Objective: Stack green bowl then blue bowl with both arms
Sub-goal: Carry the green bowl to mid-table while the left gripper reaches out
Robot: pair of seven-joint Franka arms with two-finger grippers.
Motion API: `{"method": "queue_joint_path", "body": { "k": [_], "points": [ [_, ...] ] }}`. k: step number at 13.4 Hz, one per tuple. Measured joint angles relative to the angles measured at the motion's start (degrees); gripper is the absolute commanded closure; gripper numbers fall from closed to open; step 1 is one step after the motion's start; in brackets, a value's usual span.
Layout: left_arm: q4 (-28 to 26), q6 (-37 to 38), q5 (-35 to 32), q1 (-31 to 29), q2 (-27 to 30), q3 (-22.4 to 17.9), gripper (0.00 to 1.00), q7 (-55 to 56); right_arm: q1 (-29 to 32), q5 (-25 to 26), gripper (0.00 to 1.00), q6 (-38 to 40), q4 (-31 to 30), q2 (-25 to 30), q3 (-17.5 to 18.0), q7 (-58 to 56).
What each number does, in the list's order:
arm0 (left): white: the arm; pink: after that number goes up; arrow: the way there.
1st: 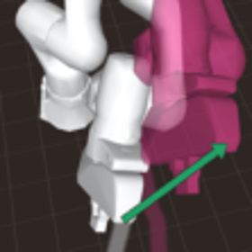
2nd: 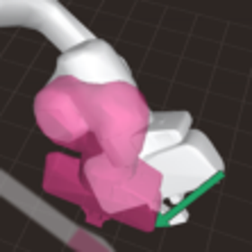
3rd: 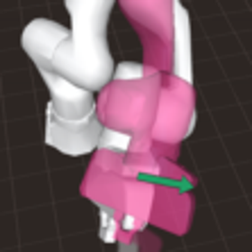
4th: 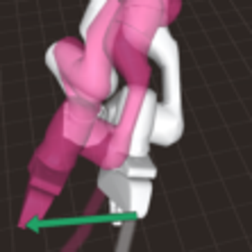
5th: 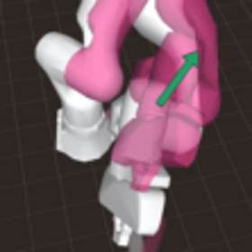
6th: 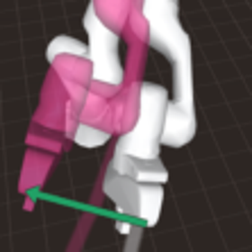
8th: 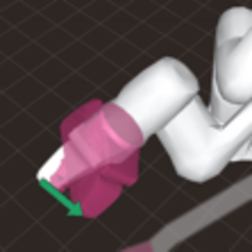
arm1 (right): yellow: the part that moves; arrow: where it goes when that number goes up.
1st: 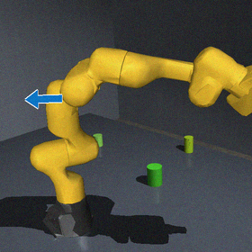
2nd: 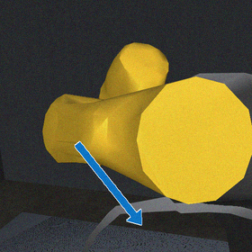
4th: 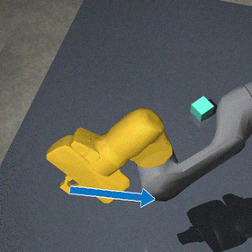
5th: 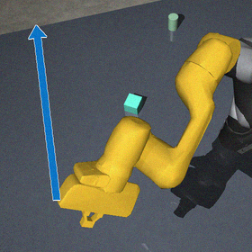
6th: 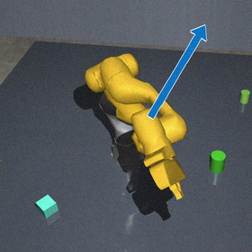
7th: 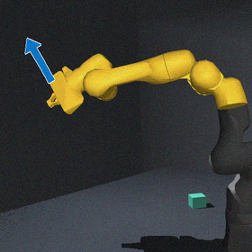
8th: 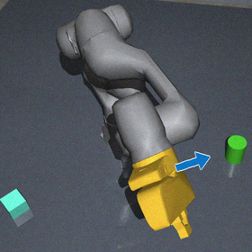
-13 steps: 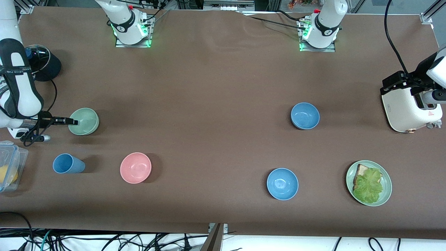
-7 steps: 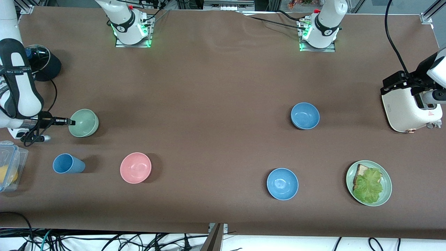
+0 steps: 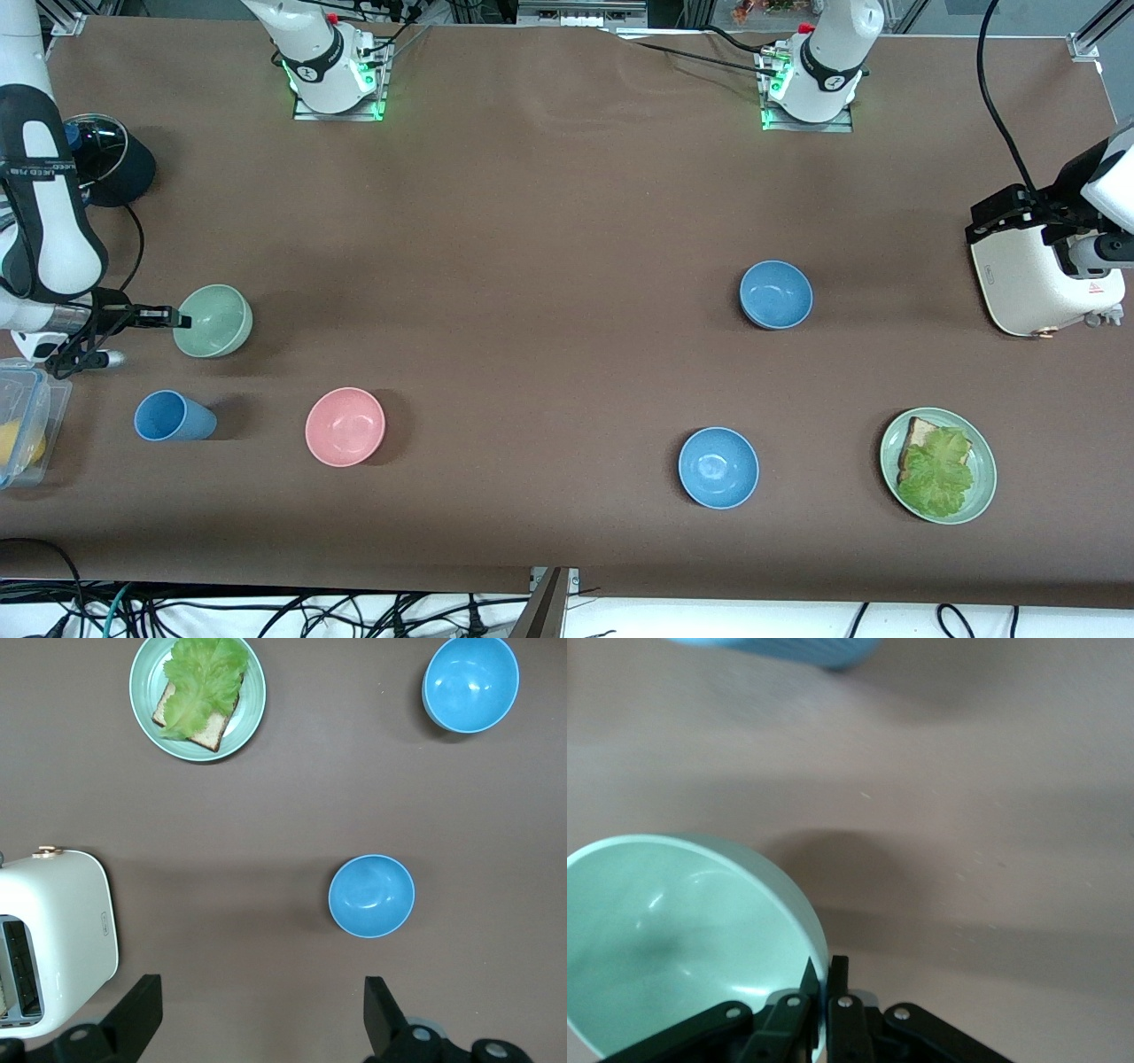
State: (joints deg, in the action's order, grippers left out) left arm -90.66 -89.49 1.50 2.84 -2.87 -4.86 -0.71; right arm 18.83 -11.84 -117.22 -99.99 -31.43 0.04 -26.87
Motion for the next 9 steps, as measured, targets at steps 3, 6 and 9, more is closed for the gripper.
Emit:
{"method": "queue_joint_path", "body": {
  "k": [3, 6, 9],
  "points": [
    [-0.1, 0.6, 0.0, -0.4, 0.0, 0.0, 0.01, 0.0, -0.2, -0.2, 1.00, 1.4, 0.0, 1.1, 4.3, 6.3],
    [-1.3, 0.8, 2.2, -1.1, 0.0, 0.0, 0.03, 0.0, -0.9, -0.2, 1.00, 1.8, 0.2, 1.5, 10.3, 17.2],
    [-3.7, 0.5, 2.6, -1.5, 0.0, -0.1, 0.02, 0.0, -6.2, -0.2, 1.00, 1.8, 0.2, 2.1, 12.3, 27.0]
  ]
}}
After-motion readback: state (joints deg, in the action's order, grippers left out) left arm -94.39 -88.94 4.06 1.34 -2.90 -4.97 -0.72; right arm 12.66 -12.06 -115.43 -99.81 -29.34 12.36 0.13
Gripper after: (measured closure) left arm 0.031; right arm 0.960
